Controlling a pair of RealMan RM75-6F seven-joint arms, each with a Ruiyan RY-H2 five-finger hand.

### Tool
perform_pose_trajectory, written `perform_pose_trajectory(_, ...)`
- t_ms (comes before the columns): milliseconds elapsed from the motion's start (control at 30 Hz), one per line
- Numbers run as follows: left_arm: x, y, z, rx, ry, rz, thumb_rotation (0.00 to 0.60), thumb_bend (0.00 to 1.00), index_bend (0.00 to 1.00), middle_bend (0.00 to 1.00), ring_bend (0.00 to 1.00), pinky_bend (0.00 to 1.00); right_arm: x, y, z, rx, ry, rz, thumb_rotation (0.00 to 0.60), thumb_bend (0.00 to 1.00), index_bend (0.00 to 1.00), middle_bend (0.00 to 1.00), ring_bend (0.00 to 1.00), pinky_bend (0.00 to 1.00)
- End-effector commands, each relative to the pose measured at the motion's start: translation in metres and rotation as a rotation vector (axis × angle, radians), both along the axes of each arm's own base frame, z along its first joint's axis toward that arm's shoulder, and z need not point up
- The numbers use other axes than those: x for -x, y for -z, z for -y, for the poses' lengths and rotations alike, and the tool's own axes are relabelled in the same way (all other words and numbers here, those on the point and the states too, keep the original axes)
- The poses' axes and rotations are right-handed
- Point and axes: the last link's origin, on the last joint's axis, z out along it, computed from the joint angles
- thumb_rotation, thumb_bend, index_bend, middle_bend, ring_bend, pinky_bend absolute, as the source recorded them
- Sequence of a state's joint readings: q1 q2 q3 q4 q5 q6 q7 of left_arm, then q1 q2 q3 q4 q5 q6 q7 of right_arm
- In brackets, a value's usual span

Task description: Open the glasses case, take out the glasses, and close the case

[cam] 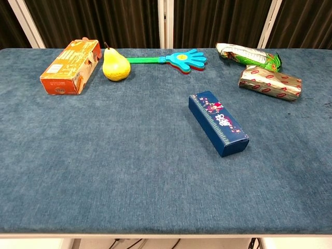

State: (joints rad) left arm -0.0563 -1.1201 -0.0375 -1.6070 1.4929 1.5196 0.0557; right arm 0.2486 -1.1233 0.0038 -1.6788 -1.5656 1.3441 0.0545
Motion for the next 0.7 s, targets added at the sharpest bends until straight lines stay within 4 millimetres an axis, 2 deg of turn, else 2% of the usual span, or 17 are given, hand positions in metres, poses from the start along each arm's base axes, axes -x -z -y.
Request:
perform_pose_trajectory(33, 0.000, 0.000, 0.000, 0.000, 0.000, 0.000, 0.600, 0.38, 0.61, 0.63, 0.46, 0.51, -0.010, 0.024, 0.033, -0.073, -0.022, -0.042, 0.600, 0.23, 0.03, 0.12, 0.00, 0.00)
perform_pose_trajectory(167, 0.000, 0.000, 0.000, 0.000, -0.002, 0.001, 0.600, 0.38, 0.61, 0.63, 0.46, 0.51, -0.026, 0.061, 0.060, -0.155, -0.058, -0.090, 0.600, 0.17, 0.02, 0.09, 0.00, 0.00)
perform_pose_trajectory(300, 0.000, 0.000, 0.000, -0.001, -0.002, 0.003, 0.600, 0.38, 0.61, 0.63, 0.46, 0.51, -0.042, 0.094, 0.078, -0.215, -0.095, -0.117, 0.600, 0.10, 0.00, 0.06, 0.00, 0.00)
perform_pose_trajectory(500, 0.001, -0.001, 0.001, -0.001, -0.003, 0.007, 0.600, 0.38, 0.61, 0.63, 0.46, 0.51, -0.065, 0.134, 0.094, -0.241, -0.169, -0.148, 0.600, 0.09, 0.00, 0.05, 0.00, 0.00)
perform_pose_trajectory(700, 0.001, -0.001, 0.001, 0.000, -0.003, 0.013, 0.600, 0.38, 0.61, 0.63, 0.46, 0.51, -0.089, 0.161, 0.100, -0.260, -0.237, -0.136, 0.600, 0.09, 0.00, 0.04, 0.00, 0.00)
